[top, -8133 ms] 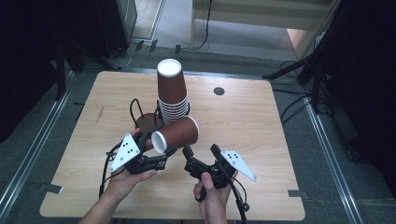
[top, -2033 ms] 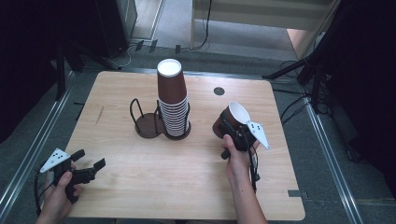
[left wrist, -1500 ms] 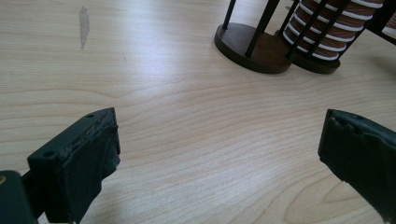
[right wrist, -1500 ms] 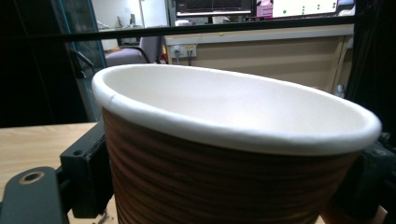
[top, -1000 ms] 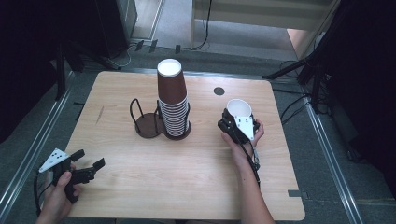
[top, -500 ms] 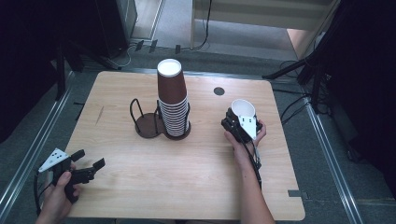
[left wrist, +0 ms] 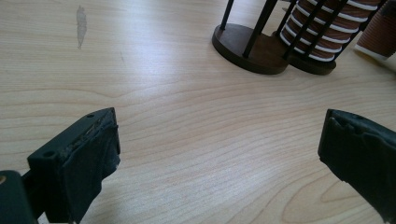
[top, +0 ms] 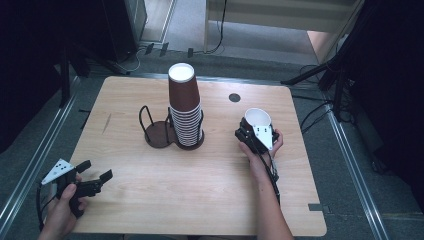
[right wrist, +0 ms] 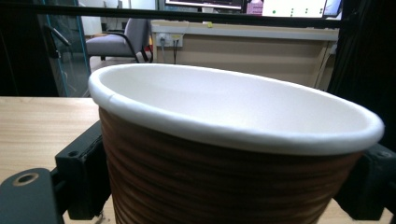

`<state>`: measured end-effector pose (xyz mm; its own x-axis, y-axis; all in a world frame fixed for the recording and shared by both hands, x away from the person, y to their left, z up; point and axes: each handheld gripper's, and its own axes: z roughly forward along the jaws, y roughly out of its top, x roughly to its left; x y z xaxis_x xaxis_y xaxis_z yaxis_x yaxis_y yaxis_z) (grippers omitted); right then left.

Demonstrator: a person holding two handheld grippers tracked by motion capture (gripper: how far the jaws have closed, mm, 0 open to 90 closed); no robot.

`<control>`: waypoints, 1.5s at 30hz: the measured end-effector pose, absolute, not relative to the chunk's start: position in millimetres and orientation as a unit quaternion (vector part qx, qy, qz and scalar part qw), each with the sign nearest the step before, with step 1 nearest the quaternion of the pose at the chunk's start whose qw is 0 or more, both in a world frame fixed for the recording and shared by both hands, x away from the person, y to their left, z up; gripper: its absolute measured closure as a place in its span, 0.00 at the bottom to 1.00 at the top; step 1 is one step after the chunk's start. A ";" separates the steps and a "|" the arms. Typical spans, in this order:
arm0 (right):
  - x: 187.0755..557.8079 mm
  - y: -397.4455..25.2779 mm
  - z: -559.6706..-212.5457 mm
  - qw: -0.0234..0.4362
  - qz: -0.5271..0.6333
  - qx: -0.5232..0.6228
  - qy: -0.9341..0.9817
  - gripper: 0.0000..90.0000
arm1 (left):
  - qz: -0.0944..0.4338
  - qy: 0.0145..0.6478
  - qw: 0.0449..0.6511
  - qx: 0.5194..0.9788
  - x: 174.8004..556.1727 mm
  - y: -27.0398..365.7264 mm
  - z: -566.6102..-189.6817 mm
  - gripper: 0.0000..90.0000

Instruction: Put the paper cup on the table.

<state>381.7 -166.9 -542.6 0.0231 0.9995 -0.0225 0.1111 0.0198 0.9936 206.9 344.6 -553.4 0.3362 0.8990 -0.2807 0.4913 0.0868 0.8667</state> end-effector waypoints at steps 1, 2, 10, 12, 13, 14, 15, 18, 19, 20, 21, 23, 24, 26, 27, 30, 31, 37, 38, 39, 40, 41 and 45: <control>381.9 -167.3 -543.3 0.483 0.458 0.527 0.528 0.10 | 0.203 0.539 0.503 0.644 206.9 344.7 -553.5 0.00; 381.8 -167.1 -544.2 0.482 0.456 0.529 0.529 0.10 | 0.202 0.539 0.504 0.644 207.0 344.7 -553.5 0.00; 380.8 -167.5 -544.6 0.480 0.454 0.527 0.535 0.09 | 0.202 0.539 0.504 0.644 207.0 344.7 -553.5 0.00; 380.6 -167.7 -544.5 0.478 0.456 0.527 0.535 0.09 | 0.202 0.538 0.503 0.645 207.0 344.7 -553.5 0.00; 380.4 -167.6 -544.4 0.471 0.460 0.529 0.536 0.09 | 0.202 0.538 0.502 0.646 207.0 344.6 -553.4 0.00; 380.3 -167.4 -544.3 0.468 0.461 0.529 0.537 0.08 | 0.202 0.538 0.502 0.646 207.0 344.5 -553.4 0.00; 380.0 -167.4 -544.2 0.466 0.462 0.526 0.541 0.06 | 0.202 0.538 0.502 0.647 207.0 344.4 -553.4 0.00; 379.6 -167.6 -543.2 0.453 0.465 0.527 0.549 0.00 | 0.202 0.538 0.502 0.646 207.0 344.5 -553.4 0.00; 379.2 -167.8 -542.7 0.445 0.466 0.530 0.551 0.00 | 0.202 0.538 0.502 0.646 207.0 344.5 -553.4 0.00; 378.7 -167.9 -542.3 0.444 0.465 0.530 0.552 0.00 | 0.202 0.538 0.502 0.646 207.0 344.5 -553.4 0.00; 377.9 -168.1 -541.7 0.443 0.465 0.529 0.554 0.00 | 0.202 0.538 0.502 0.646 207.0 344.5 -553.4 0.00; 376.4 -168.6 -540.3 0.438 0.468 0.528 0.557 0.00 | 0.202 0.538 0.502 0.646 207.1 344.5 -553.4 0.00; 375.4 -168.9 -539.4 0.434 0.470 0.527 0.559 0.00 | 0.202 0.539 0.501 0.646 207.2 344.6 -553.4 0.00; 373.1 -170.2 -537.2 0.432 0.471 0.525 0.562 0.00 | 0.201 0.539 0.502 0.646 207.2 344.6 -553.5 0.00; 371.7 -171.2 -535.7 0.436 0.468 0.523 0.564 0.00 | 0.201 0.539 0.502 0.646 207.2 344.7 -553.5 0.00; 365.0 -174.0 -529.9 0.435 0.475 0.514 0.566 0.00 | 0.201 0.539 0.501 0.646 207.2 344.6 -553.5 0.00; 362.5 -175.0 -528.1 0.435 0.477 0.512 0.566 0.00 | 0.202 0.539 0.501 0.646 207.2 344.6 -553.5 0.00; 347.4 -185.8 -518.6 0.433 0.487 0.501 0.569 0.00 | 0.201 0.539 0.501 0.647 207.4 344.5 -553.4 0.00; 345.3 -187.5 -517.2 0.429 0.491 0.501 0.569 0.00 | 0.202 0.539 0.500 0.647 207.4 344.3 -553.4 0.00; 342.3 -190.6 -515.2 0.426 0.496 0.502 0.566 0.00 | 0.201 0.538 0.500 0.648 207.4 344.3 -553.4 0.00; 340.3 -192.2 -514.2 0.424 0.498 0.502 0.566 0.00 | 0.201 0.538 0.499 0.648 207.5 344.1 -553.4 0.00; 337.2 -194.4 -513.0 0.421 0.500 0.501 0.567 0.00 | 0.201 0.539 0.499 0.648 207.6 343.9 -553.4 0.00; 327.5 -201.3 -511.0 0.421 0.506 0.493 0.569 0.00 | 0.201 0.539 0.498 0.649 207.7 343.8 -553.3 0.00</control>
